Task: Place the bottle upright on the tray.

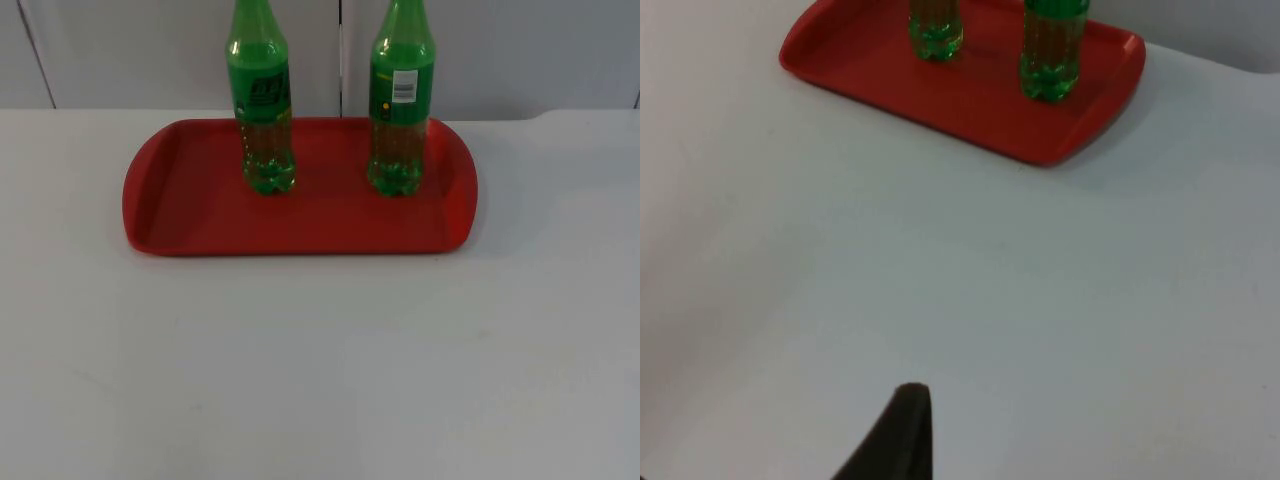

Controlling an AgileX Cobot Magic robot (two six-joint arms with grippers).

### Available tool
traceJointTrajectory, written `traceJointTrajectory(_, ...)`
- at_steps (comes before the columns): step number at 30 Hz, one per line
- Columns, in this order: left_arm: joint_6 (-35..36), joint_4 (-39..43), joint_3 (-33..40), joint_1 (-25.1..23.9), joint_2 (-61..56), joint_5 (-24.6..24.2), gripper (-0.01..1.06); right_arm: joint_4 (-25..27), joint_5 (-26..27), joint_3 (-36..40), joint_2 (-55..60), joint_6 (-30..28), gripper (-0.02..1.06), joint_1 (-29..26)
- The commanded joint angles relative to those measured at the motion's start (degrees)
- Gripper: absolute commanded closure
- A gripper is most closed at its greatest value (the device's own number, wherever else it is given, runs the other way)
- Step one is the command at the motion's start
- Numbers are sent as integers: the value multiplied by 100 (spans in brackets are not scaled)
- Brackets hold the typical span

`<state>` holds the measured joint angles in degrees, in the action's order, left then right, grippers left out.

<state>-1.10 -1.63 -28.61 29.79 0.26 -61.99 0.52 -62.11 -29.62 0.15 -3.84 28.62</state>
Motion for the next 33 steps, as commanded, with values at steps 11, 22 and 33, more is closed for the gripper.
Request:
traceJointTrajectory(11,1,-29,31,-741,-26,39,0,-52,22,5,-15,-8,-1,0)
traceJointTrajectory(22,1,-29,31,-1830,-26,39,0,-9,32,5,-15,-8,-1,0)
traceJointTrajectory(33,1,-29,31,-2900,-26,39,0,3,32,5,-15,153,-1,0)
